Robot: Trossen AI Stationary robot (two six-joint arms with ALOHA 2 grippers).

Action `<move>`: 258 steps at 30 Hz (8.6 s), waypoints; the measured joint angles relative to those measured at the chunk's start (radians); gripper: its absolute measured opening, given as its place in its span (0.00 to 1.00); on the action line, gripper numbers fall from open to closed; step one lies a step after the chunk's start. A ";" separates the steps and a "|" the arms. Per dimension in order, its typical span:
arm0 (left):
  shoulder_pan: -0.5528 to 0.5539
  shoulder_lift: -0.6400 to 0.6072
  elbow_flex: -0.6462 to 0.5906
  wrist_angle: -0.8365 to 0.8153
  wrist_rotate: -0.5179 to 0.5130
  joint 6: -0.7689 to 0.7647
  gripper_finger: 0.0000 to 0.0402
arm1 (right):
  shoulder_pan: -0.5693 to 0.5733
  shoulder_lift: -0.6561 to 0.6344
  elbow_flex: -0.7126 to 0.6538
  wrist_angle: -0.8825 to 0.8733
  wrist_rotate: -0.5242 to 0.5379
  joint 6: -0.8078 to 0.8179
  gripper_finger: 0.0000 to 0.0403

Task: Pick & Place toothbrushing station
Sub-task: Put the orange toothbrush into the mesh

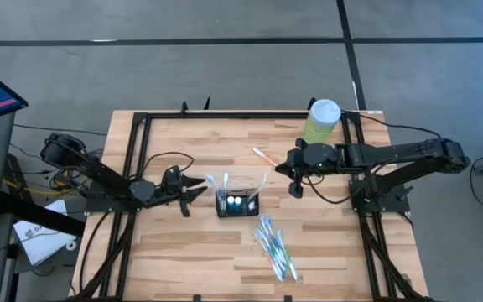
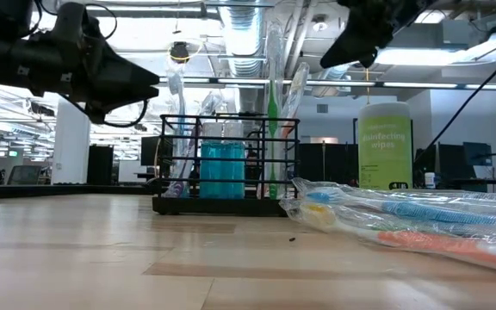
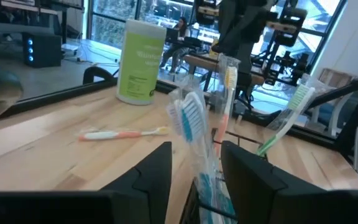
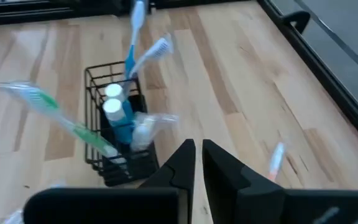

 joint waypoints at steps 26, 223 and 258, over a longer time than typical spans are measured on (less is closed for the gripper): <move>0.000 -0.106 0.003 0.007 -0.036 0.134 0.32 | -0.243 0.297 0.000 -0.076 0.002 0.048 0.12; 0.229 0.020 0.404 -0.217 1.194 -0.918 0.32 | 0.573 0.650 0.707 -0.103 0.754 -1.055 0.00; 0.208 0.015 0.444 -0.297 1.169 -0.987 0.32 | 0.607 0.718 0.708 -0.006 0.825 -1.201 0.00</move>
